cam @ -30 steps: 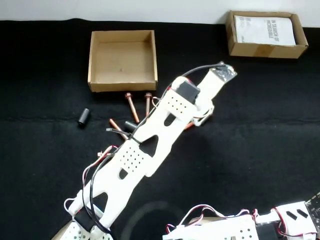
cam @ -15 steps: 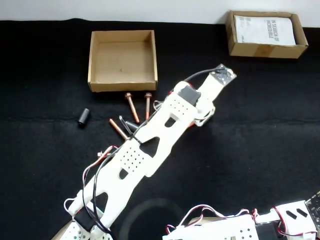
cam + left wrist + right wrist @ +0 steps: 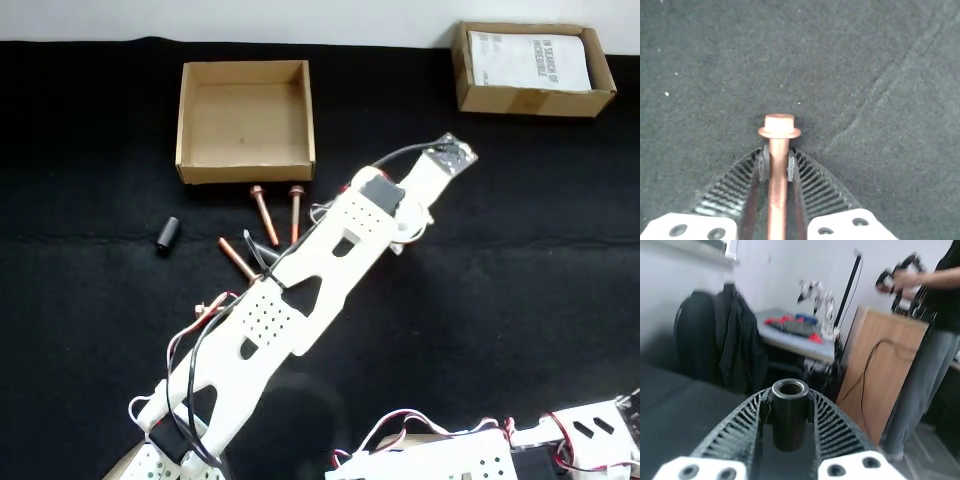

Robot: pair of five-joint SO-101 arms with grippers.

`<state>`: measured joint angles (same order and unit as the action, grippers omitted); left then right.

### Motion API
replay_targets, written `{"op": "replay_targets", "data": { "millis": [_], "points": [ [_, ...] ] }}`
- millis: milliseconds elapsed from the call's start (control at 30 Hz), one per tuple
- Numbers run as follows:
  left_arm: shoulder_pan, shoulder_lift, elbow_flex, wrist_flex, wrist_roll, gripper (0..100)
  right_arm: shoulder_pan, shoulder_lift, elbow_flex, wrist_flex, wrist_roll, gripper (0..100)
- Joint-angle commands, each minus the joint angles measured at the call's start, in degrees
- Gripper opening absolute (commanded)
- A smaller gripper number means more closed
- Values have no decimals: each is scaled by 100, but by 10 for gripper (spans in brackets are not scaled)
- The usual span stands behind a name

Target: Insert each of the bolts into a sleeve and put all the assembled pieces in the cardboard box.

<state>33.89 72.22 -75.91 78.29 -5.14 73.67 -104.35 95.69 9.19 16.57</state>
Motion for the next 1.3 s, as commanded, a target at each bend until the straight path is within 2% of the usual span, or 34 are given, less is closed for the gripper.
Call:
{"op": "replay_targets", "data": {
  "millis": [0,200,267,567,767,933,1100,1267],
  "points": [
    [22,-286,-382,158,-9,8,-110,-57,778,716,-26,6],
    [40,-875,-1991,1820,-9,8,-743,-66,760,1974,-26,6],
    [40,-1279,-1938,2136,-9,8,-1112,-66,752,2141,-26,6],
    [-470,-3670,-1877,2277,26,8,-3125,-66,734,2281,-35,6],
    [-1200,-4945,-1736,2303,26,8,-4295,-66,708,2281,-35,6],
    [-1851,-6360,-215,2303,18,8,-5051,-66,479,2290,-35,6],
    [-1974,-8259,1877,2286,0,9,-5877,-66,198,2290,-79,6],
    [-1974,-9938,3618,2268,-9,9,-6563,-57,-101,2290,-1486,6]
  ]
}}
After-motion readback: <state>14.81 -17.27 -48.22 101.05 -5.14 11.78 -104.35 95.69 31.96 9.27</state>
